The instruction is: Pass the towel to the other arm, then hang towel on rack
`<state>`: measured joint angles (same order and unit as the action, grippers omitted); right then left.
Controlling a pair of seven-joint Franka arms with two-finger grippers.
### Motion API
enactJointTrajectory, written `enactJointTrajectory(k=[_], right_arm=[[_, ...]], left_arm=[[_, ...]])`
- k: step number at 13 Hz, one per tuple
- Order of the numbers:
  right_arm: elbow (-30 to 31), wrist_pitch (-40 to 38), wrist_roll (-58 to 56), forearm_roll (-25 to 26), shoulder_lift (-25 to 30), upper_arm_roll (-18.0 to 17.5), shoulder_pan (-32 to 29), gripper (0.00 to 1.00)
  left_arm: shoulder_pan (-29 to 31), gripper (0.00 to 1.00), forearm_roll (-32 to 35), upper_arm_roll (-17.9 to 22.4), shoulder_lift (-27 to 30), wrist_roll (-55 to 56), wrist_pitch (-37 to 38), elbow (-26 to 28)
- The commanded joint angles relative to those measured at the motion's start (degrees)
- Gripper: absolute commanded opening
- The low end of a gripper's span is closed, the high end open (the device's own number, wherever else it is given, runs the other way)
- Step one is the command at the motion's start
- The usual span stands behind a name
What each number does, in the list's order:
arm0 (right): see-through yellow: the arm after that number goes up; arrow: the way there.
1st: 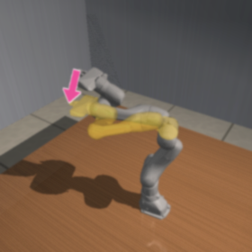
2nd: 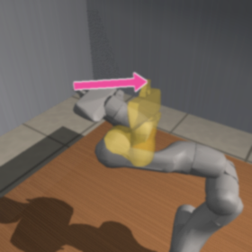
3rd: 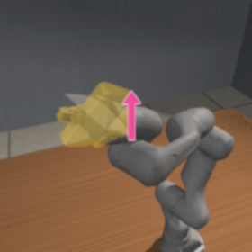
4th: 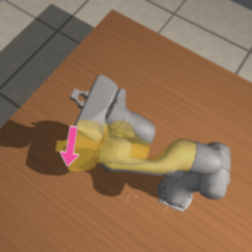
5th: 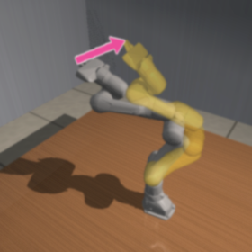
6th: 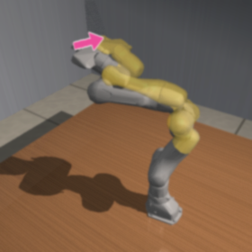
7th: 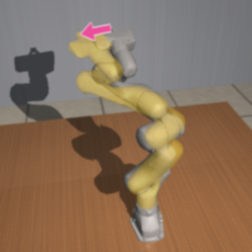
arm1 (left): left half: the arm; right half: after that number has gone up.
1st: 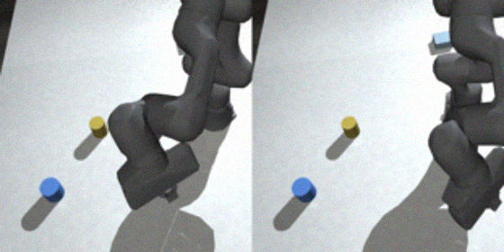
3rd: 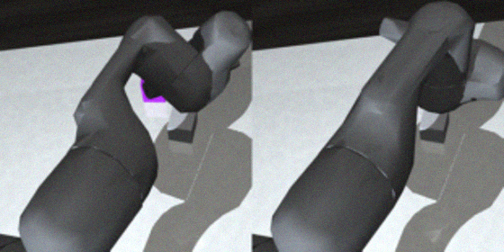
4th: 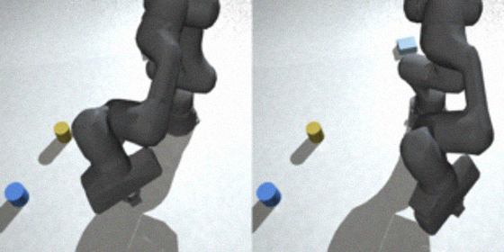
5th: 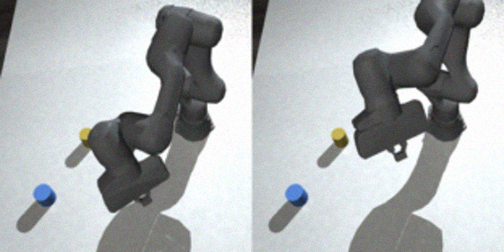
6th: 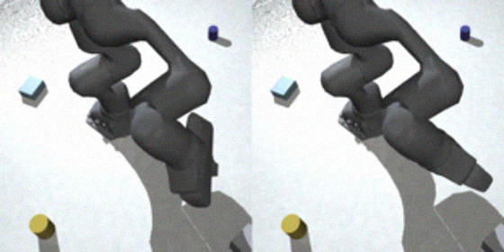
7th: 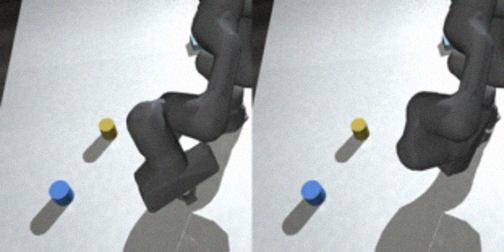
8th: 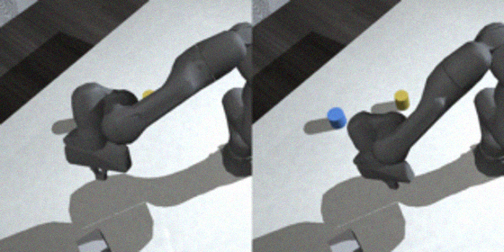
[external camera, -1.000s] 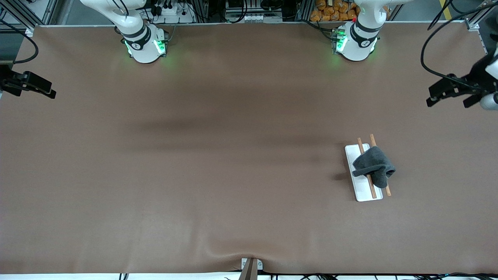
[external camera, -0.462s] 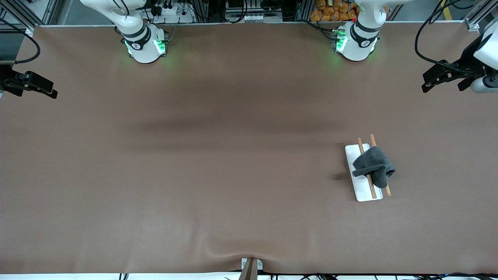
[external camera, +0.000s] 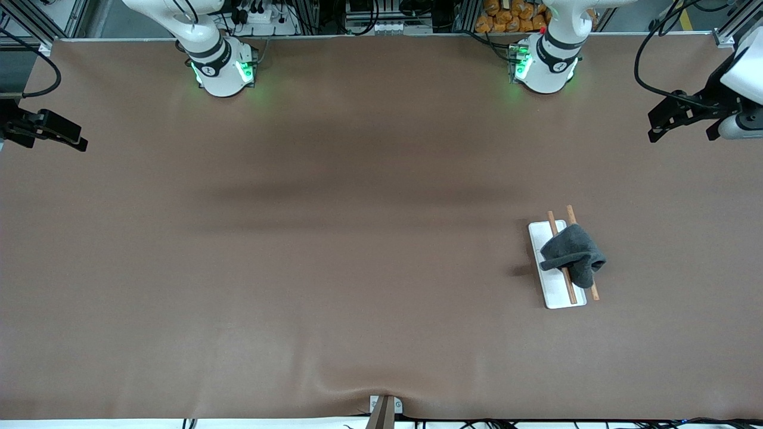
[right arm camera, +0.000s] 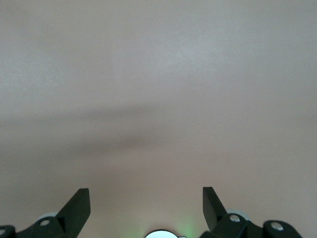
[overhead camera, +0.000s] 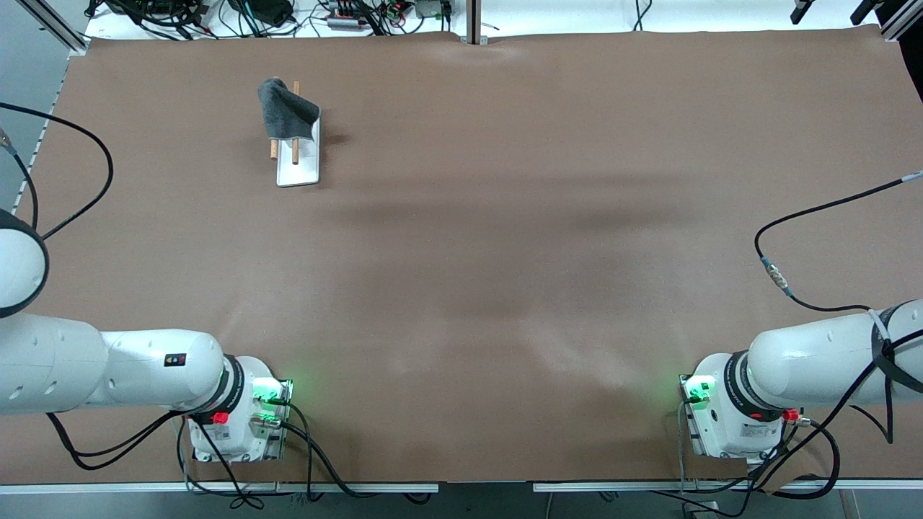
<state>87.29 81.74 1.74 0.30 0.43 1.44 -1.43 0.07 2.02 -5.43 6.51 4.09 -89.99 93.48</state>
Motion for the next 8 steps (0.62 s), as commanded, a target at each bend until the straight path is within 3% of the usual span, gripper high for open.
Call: enactJointTrajectory(k=[1, 8], right_arm=[[-0.45, 0.61, 0.9, -0.13, 0.09, 0.14, 0.02, 1.0], [-0.54, 0.35, 0.9, -0.04, 0.27, 0.32, -0.15, 1.0]], left_arm=[[-3.67, 1.0, 1.5, 4.28, -0.53, -3.38, -0.1, -2.33], [-4.29, 1.0, 1.24, 4.55, -0.53, -4.09, 0.78, -2.33]])
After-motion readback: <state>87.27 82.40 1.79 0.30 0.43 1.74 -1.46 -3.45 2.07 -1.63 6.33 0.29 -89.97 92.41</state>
